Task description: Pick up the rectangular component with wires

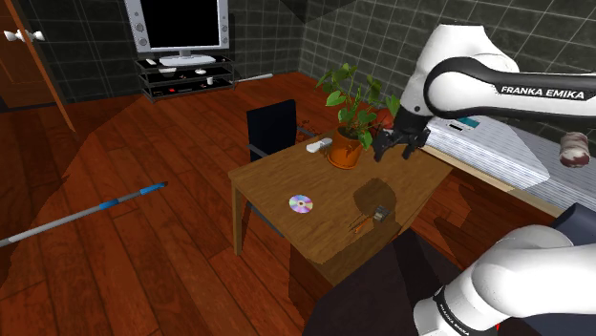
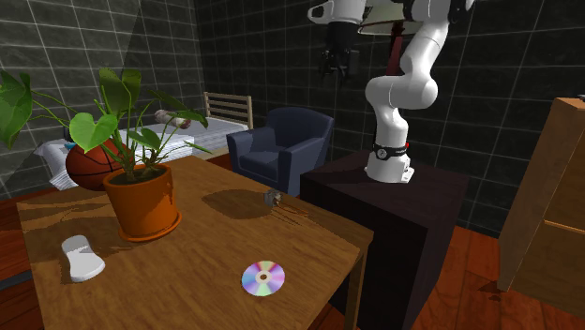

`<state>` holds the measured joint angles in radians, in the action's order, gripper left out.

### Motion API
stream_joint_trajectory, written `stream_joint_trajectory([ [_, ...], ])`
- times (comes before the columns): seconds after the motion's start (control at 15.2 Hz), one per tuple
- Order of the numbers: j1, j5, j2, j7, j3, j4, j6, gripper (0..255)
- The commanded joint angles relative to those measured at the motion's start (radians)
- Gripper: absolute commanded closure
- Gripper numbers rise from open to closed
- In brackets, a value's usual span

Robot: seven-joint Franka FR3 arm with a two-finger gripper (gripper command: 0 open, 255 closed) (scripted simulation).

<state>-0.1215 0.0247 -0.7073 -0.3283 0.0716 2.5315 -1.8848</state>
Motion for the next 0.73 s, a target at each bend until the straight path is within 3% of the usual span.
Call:
stream_joint_trajectory([
  [0.0, -0.025, -0.001, 0.050, -0.049, 0.002, 0.025, -0.072, 0],
  [0.66, -0.146, 0.004, 0.322, -0.282, 0.004, 0.130, -0.421, 0],
])
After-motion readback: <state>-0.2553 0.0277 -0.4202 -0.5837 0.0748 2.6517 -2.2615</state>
